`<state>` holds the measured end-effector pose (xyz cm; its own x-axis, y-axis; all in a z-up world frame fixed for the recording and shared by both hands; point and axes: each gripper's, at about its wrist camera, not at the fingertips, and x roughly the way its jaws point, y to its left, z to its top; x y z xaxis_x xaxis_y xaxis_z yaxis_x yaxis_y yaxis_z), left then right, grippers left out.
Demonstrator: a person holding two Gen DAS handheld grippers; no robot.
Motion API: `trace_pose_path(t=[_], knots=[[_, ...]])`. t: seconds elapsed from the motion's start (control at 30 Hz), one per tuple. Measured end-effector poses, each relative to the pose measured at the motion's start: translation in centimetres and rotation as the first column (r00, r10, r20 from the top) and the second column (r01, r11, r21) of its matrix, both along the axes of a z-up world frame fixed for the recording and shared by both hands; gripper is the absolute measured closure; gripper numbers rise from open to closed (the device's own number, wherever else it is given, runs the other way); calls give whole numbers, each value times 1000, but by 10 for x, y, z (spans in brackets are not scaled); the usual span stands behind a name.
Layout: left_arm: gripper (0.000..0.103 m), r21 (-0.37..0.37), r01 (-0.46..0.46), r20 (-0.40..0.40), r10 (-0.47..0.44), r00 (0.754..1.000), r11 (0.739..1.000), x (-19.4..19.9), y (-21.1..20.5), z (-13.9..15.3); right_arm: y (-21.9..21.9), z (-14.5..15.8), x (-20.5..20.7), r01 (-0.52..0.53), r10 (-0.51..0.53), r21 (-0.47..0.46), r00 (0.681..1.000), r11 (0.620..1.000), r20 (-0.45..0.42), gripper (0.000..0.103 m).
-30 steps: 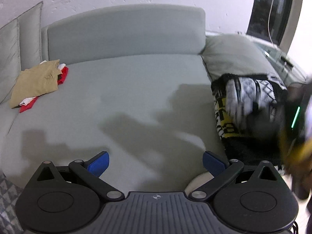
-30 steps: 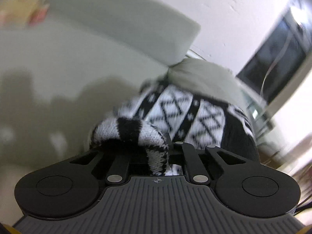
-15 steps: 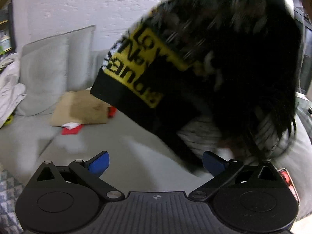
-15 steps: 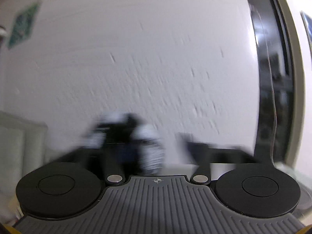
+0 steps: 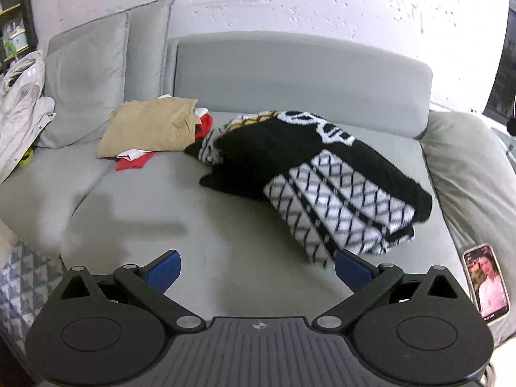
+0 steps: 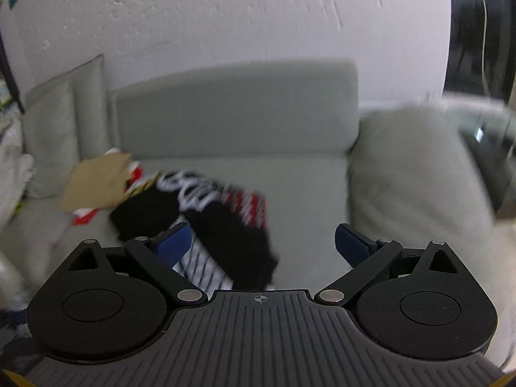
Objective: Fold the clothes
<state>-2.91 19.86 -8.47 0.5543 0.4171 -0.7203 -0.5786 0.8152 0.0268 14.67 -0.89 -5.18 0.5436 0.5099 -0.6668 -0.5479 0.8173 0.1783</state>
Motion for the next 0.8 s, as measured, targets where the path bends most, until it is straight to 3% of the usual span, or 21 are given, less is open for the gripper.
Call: trace_pose_path(t=[0.13, 0.43, 0.6, 0.8], knots=[[2, 26, -24, -13, 25, 1000, 999, -2, 6, -9, -10, -31, -10, -131, 131, 6, 991, 991, -1, 4], [2, 33, -138, -101, 140, 985, 990, -5, 53, -33, 117, -121, -42, -352, 362, -175, 931, 920, 32, 3], [1, 14, -189, -131, 189, 973, 982, -12, 76, -43, 161, -160, -58, -381, 427, -323, 900, 866, 84, 1], [1, -22, -236, -139, 231, 963, 972, -20, 99, -54, 184, -177, -72, -381, 488, -438, 858, 814, 161, 0]])
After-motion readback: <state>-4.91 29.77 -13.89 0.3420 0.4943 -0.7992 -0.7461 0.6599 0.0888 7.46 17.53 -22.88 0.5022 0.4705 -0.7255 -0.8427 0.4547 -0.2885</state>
